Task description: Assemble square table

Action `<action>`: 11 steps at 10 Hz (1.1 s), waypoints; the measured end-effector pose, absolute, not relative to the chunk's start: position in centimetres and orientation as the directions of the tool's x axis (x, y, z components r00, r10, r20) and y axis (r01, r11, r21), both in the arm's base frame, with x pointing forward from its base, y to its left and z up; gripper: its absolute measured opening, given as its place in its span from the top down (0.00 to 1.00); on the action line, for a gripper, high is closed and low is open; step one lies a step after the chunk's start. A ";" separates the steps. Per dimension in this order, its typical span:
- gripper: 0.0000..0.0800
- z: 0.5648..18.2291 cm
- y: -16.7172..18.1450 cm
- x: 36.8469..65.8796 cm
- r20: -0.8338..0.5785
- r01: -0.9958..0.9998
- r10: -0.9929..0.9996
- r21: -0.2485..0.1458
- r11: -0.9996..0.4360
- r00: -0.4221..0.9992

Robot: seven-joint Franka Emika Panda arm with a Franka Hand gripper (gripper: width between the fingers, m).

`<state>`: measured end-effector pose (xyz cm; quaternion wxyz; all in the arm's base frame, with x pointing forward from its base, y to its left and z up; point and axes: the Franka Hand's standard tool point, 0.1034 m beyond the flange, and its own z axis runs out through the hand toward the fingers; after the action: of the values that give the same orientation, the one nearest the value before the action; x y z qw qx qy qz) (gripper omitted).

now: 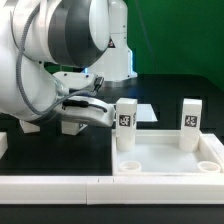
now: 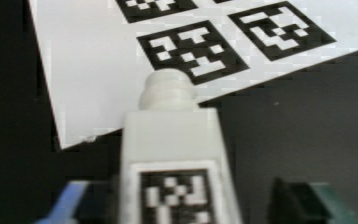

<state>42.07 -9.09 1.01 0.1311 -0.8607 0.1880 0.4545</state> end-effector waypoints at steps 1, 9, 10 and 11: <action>0.65 1.0 -9.1 42.1 -0.832 -0.443 -0.204 -0.055 -0.895 0.516; 0.65 8.1 -9.3 49.5 -0.521 -0.347 -0.229 -0.139 -0.928 0.822; 0.65 8.0 -9.5 49.7 -0.451 -0.343 -0.252 -0.132 -0.930 0.856; 0.65 8.2 -9.5 49.9 -0.395 -0.339 -0.266 -0.128 -0.932 0.879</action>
Offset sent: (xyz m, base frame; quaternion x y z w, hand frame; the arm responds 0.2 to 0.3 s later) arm 0.0239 -0.0097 0.0304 -0.0294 0.0029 -0.0448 0.9986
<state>49.92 -9.51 8.16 0.0971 -0.9645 0.1569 0.1890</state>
